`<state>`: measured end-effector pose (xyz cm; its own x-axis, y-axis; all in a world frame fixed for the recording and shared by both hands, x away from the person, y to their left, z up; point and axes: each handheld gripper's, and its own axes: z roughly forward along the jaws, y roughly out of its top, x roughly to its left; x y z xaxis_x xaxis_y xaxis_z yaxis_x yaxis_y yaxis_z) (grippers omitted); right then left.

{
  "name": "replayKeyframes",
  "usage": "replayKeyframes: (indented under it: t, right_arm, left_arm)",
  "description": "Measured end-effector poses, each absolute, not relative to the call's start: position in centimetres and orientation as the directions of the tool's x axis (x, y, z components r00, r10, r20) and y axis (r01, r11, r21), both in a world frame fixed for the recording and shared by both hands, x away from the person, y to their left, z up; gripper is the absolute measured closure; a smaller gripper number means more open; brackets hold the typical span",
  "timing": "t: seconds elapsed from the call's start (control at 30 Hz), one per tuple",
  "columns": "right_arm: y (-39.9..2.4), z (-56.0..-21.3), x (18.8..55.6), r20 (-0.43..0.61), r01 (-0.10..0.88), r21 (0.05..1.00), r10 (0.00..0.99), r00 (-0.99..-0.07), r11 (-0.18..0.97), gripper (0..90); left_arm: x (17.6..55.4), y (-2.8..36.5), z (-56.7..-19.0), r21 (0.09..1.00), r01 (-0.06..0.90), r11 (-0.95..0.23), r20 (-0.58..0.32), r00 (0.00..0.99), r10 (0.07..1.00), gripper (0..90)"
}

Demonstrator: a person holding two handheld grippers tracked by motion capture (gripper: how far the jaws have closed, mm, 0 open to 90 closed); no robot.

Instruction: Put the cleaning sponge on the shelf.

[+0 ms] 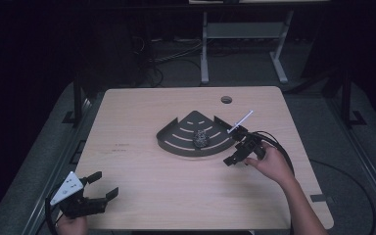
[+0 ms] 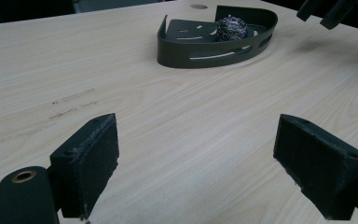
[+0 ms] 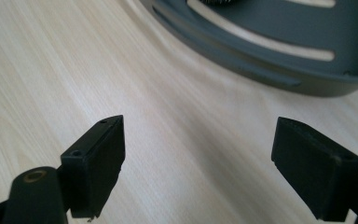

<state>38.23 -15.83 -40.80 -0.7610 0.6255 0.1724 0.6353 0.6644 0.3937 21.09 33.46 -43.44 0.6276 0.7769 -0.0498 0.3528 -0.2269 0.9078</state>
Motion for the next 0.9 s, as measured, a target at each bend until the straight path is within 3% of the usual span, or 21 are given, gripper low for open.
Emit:
replayKeyframes:
  t: [0.9]
  right_arm:
    - [-19.0,-42.2,34.0,0.146,0.632,0.421,0.639,-0.755,0.651,16.8]
  left_arm:
    - [21.1,33.2,-43.5,0.904,0.357,-0.237,-0.046,0.630,0.775,13.3]
